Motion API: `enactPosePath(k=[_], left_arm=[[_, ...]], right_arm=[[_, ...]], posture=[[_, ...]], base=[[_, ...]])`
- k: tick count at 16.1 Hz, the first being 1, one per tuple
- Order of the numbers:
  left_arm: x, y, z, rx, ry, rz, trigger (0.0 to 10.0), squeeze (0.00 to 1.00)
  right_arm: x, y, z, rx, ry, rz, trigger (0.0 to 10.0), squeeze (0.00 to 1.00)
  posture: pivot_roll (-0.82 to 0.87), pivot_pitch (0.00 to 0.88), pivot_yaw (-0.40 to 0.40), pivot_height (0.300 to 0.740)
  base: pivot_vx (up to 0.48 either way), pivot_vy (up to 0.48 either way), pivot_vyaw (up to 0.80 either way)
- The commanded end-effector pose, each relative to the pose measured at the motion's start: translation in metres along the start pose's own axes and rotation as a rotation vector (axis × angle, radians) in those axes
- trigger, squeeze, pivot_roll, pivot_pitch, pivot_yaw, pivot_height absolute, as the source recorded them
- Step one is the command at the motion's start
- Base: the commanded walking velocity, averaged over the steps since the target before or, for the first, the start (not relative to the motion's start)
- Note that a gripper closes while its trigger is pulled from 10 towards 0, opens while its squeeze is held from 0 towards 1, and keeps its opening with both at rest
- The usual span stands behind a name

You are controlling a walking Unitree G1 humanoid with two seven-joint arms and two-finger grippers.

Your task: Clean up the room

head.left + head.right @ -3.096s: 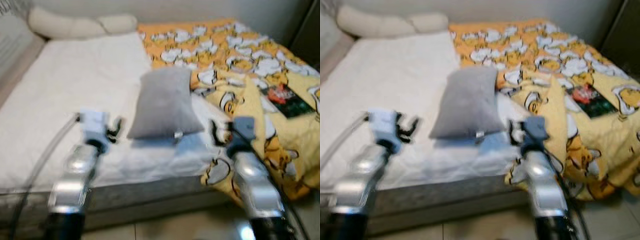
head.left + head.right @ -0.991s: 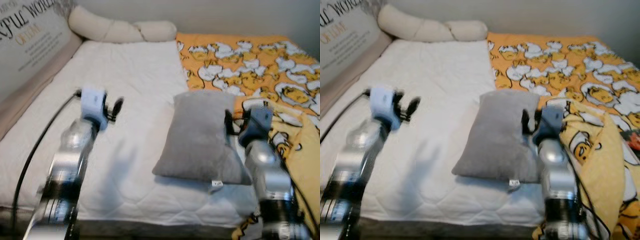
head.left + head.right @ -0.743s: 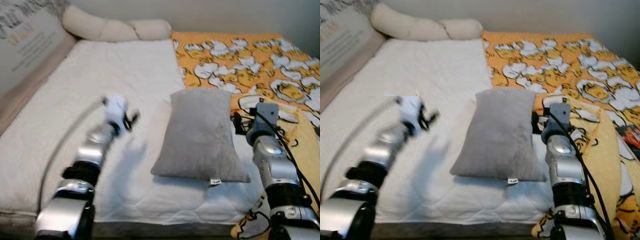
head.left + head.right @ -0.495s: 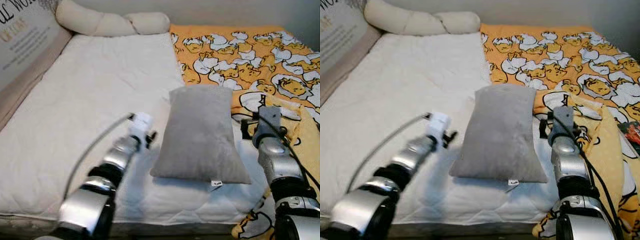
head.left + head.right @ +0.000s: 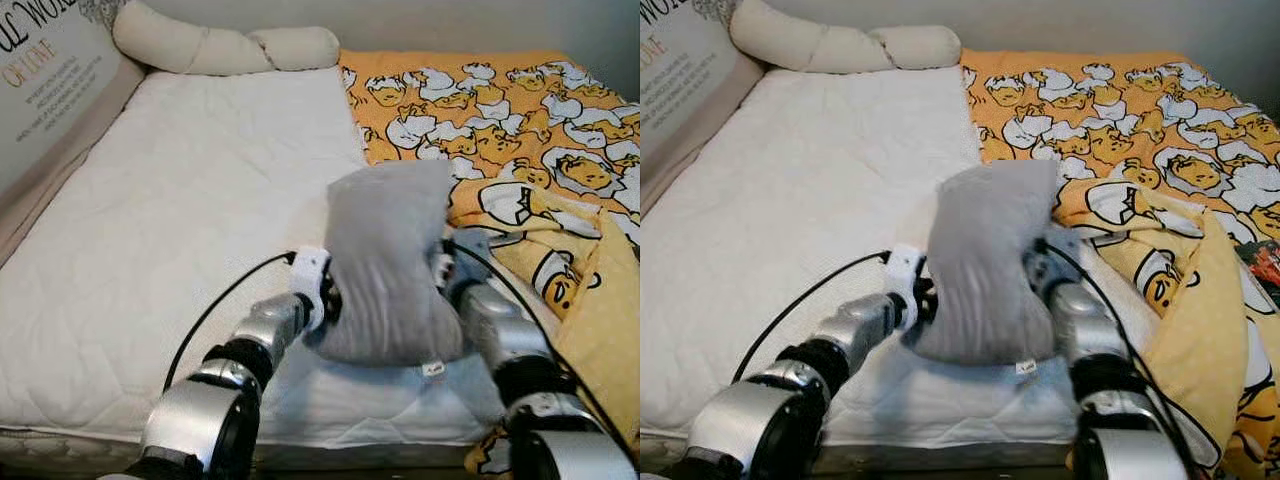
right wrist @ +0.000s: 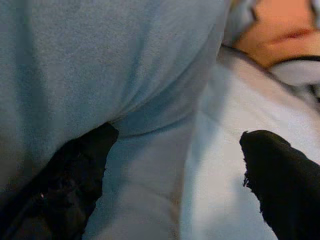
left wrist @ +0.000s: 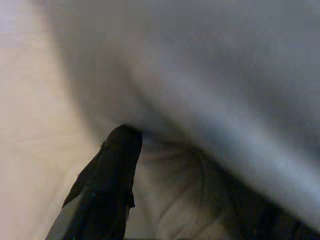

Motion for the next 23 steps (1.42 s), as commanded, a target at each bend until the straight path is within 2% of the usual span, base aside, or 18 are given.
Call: enactPosePath(k=[1, 2, 5, 6, 9, 10, 12, 13, 16, 17, 18, 20, 21, 22, 23], left_arm=[[0.015, 0.005, 0.034, 0.116, -0.019, -0.152, 10.0, 0.00], [0.013, 0.000, 0.046, 0.160, -0.009, -0.229, 10.0, 0.00], [0.008, -0.009, 0.055, 0.203, 0.020, -0.300, 10.0, 0.00], [0.005, -0.017, 0.056, 0.221, 0.043, -0.352, 10.0, 0.00], [-0.006, -0.040, 0.029, 0.137, 0.162, -0.387, 10.0, 0.00], [-0.022, -0.050, 0.011, 0.079, 0.219, -0.317, 10.0, 0.00], [-0.044, -0.064, 0.004, 0.063, 0.187, -0.215, 10.0, 0.00], [-0.056, -0.075, 0.004, 0.073, 0.191, -0.174, 10.0, 0.00], [-0.073, -0.089, 0.006, 0.077, 0.155, -0.108, 10.0, 0.00], [-0.084, -0.093, 0.010, 0.089, 0.126, -0.051, 10.0, 0.00], [-0.093, -0.094, 0.019, 0.137, 0.075, -0.003, 10.0, 0.00], [-0.102, -0.093, 0.029, 0.190, -0.011, 0.055, 10.0, 0.00], [-0.107, -0.090, 0.033, 0.227, -0.037, 0.129, 10.0, 0.00], [-0.110, -0.086, 0.040, 0.299, -0.114, 0.208, 10.0, 0.00], [-0.107, -0.079, 0.042, 0.361, -0.230, 0.216, 10.0, 1.00]], right_arm=[[-0.029, 0.003, 0.009, 0.021, 0.048, 0.136, 10.0, 0.00], [-0.034, 0.001, 0.015, 0.037, 0.076, 0.174, 10.0, 0.00], [-0.034, -0.004, 0.016, 0.032, 0.064, 0.213, 10.0, 0.00], [-0.031, -0.010, 0.013, 0.013, 0.073, 0.239, 10.0, 0.00], [-0.015, -0.028, -0.014, -0.083, 0.057, 0.231, 10.0, 0.00], [-0.002, -0.034, -0.033, -0.134, 0.033, 0.187, 10.0, 1.00], [0.010, -0.040, -0.042, -0.157, 0.016, 0.149, 10.0, 1.00], [0.018, -0.044, -0.042, -0.157, 0.026, 0.132, 10.0, 1.00], [0.031, -0.050, -0.036, -0.132, 0.048, 0.108, 10.0, 1.00], [0.040, -0.051, -0.032, -0.109, 0.064, 0.083, 10.0, 1.00], [0.048, -0.053, -0.023, -0.051, 0.142, 0.080, 10.0, 1.00], [0.058, -0.056, -0.011, 0.033, 0.241, 0.077, 10.0, 1.00], [0.058, -0.056, -0.008, 0.063, 0.349, 0.125, 10.0, 1.00], [0.053, -0.056, -0.007, 0.094, 0.491, 0.217, 10.0, 1.00], [0.048, -0.053, -0.010, 0.097, 0.611, 0.290, 10.0, 1.00]], posture=[[-0.12, 0.000, 0.020, 0.740], [-0.12, 0.000, 0.016, 0.740], [-0.10, 0.000, 0.005, 0.740], [-0.08, 0.000, -0.004, 0.740], [-0.07, 0.000, -0.005, 0.740], [-0.07, 0.000, -0.003, 0.740], [-0.07, 0.000, 0.001, 0.740], [-0.07, 0.000, 0.004, 0.740], [-0.07, 0.000, 0.013, 0.740], [-0.07, 0.000, 0.017, 0.740], [-0.07, 0.000, 0.018, 0.740], [-0.07, 0.000, 0.020, 0.740], [-0.08, 0.000, 0.021, 0.740], [-0.08, 0.000, 0.023, 0.740], [-0.09, 0.000, 0.030, 0.740]], base=[[0.000, 0.000, 0.00], [0.000, 0.000, 0.00], [0.000, 0.000, 0.00], [0.000, 0.000, 0.00], [0.000, 0.000, 0.00], [0.000, 0.000, 0.00], [0.000, 0.000, 0.00], [0.000, 0.000, 0.00], [0.000, 0.000, 0.00], [0.000, 0.000, 0.00], [0.000, 0.000, 0.00], [0.000, 0.000, 0.00], [0.000, 0.000, 0.00], [0.000, 0.000, 0.00], [0.000, 0.000, 0.00]])
Point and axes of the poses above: a point about 5 cm out from each wrist's last joint towards the gripper, its own y axis pointing out of the wrist towards the gripper, its own z axis along the axis of the wrist's last joint, x = y × z, the point moved 1 cm from there along y, pointing out of the wrist towards the gripper, and after that the axes turned 5 degrees about y, right-handed, at the moved point
